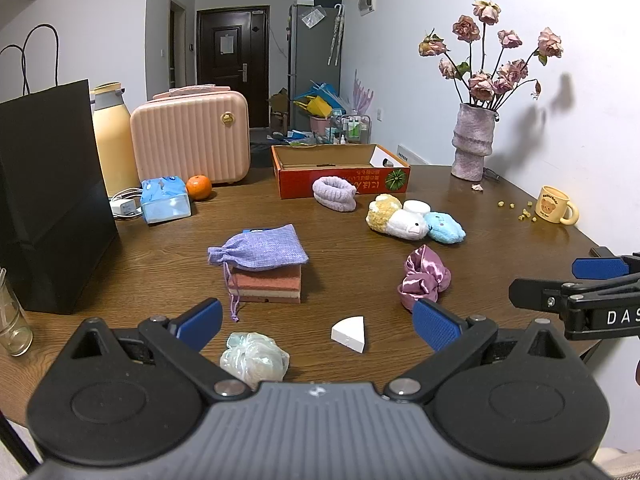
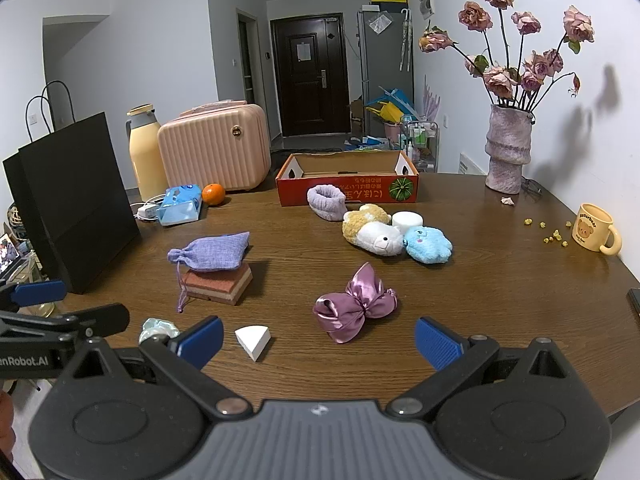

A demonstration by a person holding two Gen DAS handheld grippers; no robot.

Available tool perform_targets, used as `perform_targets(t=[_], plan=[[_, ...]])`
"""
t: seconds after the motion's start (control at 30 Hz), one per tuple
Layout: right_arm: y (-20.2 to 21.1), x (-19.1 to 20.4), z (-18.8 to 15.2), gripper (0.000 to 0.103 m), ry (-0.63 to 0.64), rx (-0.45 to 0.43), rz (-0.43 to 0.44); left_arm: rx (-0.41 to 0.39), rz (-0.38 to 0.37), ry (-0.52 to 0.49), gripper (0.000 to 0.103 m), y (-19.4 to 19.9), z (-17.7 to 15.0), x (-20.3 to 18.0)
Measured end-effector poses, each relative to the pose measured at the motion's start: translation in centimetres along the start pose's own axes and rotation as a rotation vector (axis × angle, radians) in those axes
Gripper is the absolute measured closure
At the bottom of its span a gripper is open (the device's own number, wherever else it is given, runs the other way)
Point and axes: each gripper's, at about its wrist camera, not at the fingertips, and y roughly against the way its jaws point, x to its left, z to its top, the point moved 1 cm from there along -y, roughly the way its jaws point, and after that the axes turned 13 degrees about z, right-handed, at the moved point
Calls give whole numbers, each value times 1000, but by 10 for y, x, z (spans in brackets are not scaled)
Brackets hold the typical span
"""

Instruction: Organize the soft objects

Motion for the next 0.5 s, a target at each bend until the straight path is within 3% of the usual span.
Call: perform_targets(t=[0.5], plan=[[-1, 0, -1, 1, -3, 0, 2, 1, 1, 0, 0, 0, 0, 0]])
